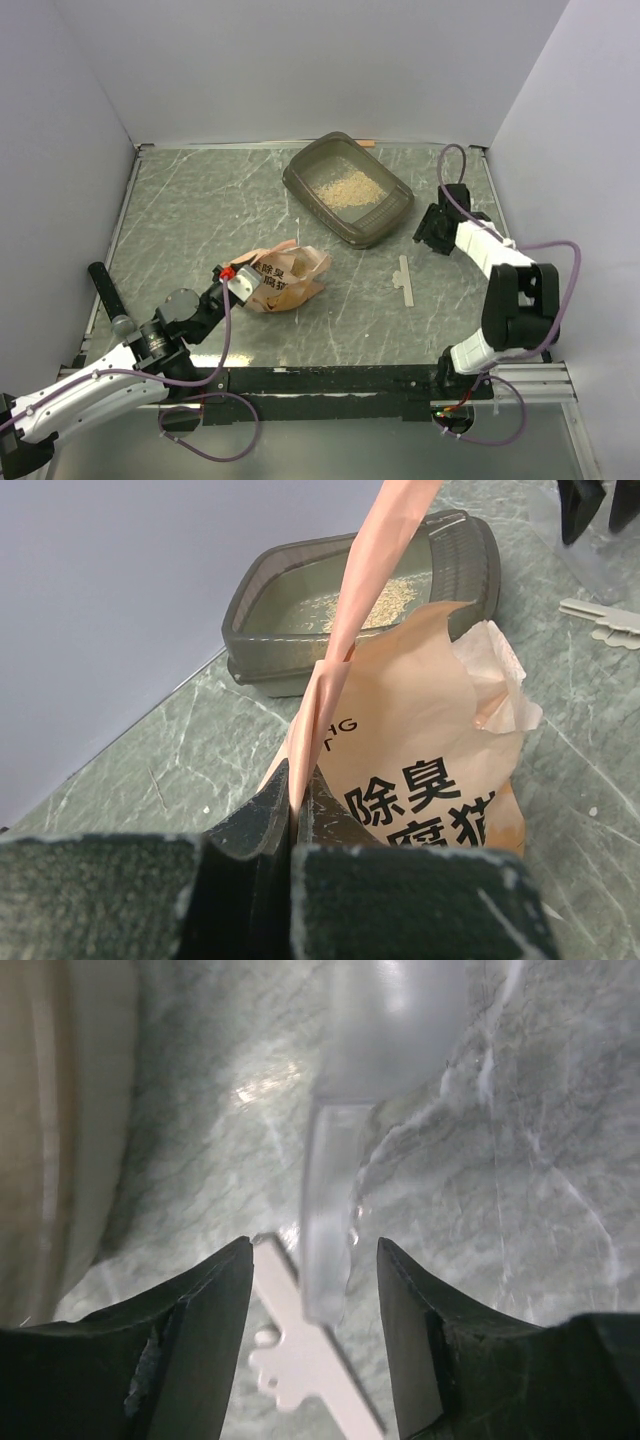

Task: Fill the litter box with clean litter

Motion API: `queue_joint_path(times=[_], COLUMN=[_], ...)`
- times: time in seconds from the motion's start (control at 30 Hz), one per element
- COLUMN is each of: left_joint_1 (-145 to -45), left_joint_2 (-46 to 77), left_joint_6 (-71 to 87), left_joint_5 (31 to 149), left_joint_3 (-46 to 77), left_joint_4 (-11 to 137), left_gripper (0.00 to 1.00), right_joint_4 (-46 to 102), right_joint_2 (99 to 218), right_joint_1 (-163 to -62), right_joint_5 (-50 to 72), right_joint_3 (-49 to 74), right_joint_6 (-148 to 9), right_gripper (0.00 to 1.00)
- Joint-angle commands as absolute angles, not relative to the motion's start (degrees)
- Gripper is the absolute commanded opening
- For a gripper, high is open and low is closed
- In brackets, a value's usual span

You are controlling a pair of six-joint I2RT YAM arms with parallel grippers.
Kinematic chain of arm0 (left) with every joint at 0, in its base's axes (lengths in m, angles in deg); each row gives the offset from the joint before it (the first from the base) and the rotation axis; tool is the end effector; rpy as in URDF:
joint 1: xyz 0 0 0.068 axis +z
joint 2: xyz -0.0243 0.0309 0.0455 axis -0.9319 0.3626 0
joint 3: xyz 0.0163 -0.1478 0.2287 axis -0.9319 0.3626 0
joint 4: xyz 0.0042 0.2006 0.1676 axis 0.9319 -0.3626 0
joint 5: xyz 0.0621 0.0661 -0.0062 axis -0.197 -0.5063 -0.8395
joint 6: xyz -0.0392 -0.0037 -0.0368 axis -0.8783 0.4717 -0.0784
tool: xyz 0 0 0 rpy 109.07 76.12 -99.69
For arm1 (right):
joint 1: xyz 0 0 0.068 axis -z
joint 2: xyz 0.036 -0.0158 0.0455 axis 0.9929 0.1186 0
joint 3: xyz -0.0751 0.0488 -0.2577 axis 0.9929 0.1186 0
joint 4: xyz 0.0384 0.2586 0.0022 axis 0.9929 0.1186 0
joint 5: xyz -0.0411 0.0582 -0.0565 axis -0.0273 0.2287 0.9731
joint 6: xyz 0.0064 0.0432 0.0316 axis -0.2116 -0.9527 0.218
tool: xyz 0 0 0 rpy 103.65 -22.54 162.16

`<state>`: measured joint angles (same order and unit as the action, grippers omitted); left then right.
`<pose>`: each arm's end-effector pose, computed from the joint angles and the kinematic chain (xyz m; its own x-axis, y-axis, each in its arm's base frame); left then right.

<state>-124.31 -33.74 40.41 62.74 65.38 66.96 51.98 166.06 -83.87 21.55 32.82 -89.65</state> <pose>0.0882 -0.1083 0.2788 0.2352 0.2541 -0.9381 0.5487 0.7620 0.3440 0.3104 0.0020 0.2013 -0.7447 0.4470 -0.4956 0.3969 0.8936 0.2096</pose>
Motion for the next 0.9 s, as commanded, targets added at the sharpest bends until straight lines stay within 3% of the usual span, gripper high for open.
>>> queue_joint_path(times=[0.0,0.27,0.57,0.77,0.87], left_joint_1=[-124.5,-124.5,-124.5,-124.5,-124.5], left_joint_2=[-33.9,-36.6,-36.3,-39.5,-41.3], left_joint_6=[41.4,42.7,43.3,42.1,41.2], left_joint_5=[62.5,61.5,63.3,64.5,64.7], left_joint_3=[62.6,62.1,50.5,47.8,47.3], left_joint_4=[70.4,69.9,57.5,52.5,51.0], left_gripper=[0.01,0.01,0.01,0.01,0.01], right_joint_4=[53.3,50.3,33.4,32.5,31.3], right_joint_2=[155.2,145.2,144.7,154.0,155.0], right_joint_1=[-84.6,-101.3,-103.5,-104.3,-105.5], right_joint_5=[20.8,12.5,-24.5,-48.9,-52.9], right_joint_3=[30.2,25.9,33.8,31.4,32.1], right_joint_6=[-88.3,-75.2,-69.3,-66.7,-63.8], right_gripper=[0.61,0.65,0.67,0.68,0.68])
